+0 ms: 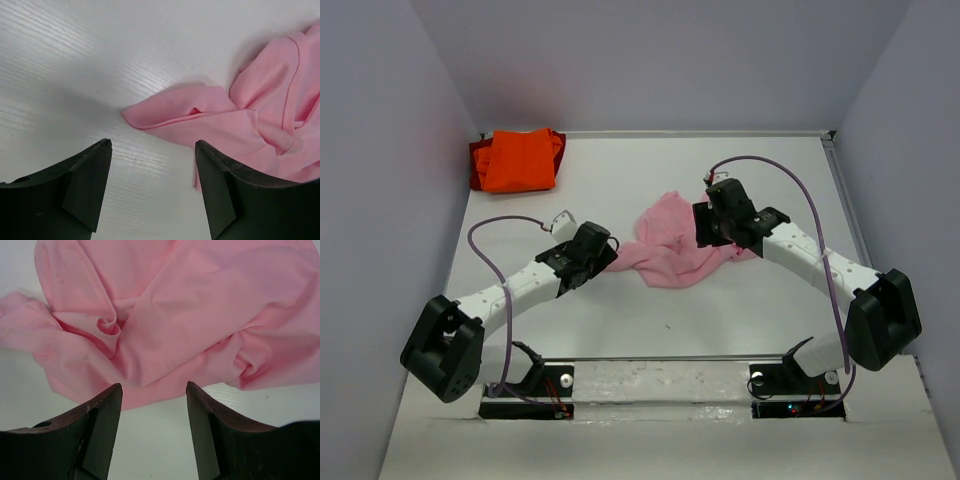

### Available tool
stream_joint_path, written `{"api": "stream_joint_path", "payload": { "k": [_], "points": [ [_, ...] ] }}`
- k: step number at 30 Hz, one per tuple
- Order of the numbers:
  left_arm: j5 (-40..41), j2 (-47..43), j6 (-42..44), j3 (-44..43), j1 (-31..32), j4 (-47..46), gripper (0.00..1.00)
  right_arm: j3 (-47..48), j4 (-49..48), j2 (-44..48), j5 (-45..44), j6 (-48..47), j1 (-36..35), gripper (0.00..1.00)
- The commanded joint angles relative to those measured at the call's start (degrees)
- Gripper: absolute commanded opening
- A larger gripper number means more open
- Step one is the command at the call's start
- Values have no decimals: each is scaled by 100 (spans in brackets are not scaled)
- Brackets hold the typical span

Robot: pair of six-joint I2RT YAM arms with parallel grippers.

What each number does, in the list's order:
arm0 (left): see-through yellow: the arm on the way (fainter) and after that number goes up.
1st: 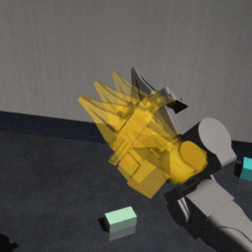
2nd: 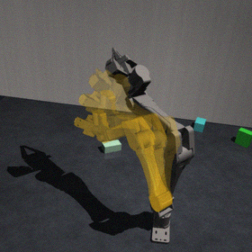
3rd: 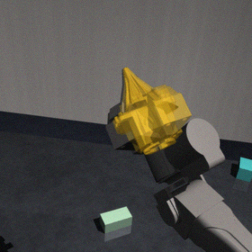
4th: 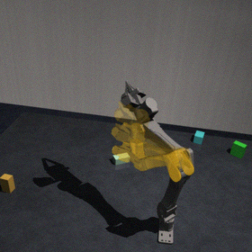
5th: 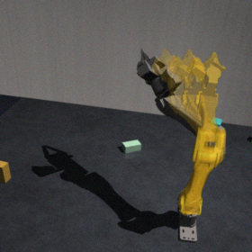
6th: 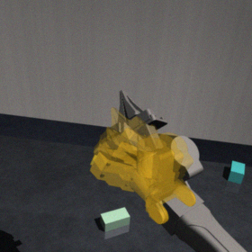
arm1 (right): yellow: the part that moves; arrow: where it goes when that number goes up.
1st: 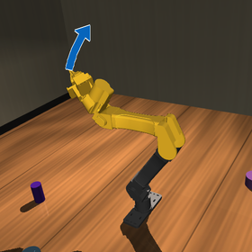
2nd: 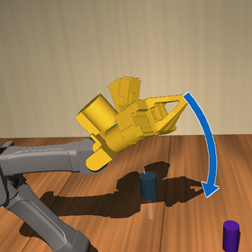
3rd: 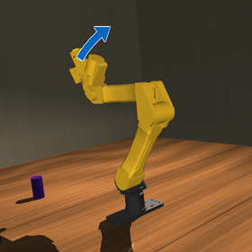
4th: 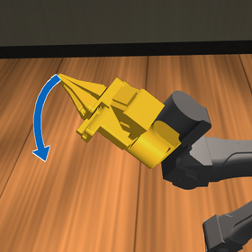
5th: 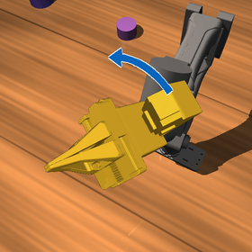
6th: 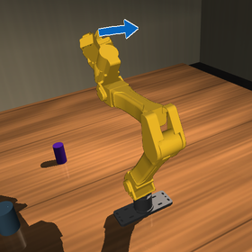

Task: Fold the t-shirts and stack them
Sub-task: Flatten the tshirt out

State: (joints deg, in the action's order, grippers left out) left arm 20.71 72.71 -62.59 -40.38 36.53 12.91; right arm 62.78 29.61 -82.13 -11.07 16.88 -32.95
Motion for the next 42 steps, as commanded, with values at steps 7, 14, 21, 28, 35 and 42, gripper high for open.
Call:
{"api": "stream_joint_path", "payload": {
  "k": [7, 14, 21, 28, 35, 42],
  "points": [
    [-181, 595, -385, 232, 3, -341, 76, -161, -253, 188, 70, 26, 34, 59],
    [-120, 806, -439, 215, 3, -518, 76, -232, -253, 329, 61, 25, 34, 59],
    [12, 1096, -386, 57, 3, -570, 66, -267, -253, 373, 61, 8, 34, 59],
    [179, 1535, -202, -145, 3, -614, 38, -258, -253, 469, 105, -1, 34, 59],
    [372, 1861, 27, -312, 3, -605, 0, -302, -271, 531, 96, -10, 34, 59],
    [574, 1398, 632, -408, 29, -527, 0, -337, -289, 496, 44, -10, 34, 59]
  ]
}}
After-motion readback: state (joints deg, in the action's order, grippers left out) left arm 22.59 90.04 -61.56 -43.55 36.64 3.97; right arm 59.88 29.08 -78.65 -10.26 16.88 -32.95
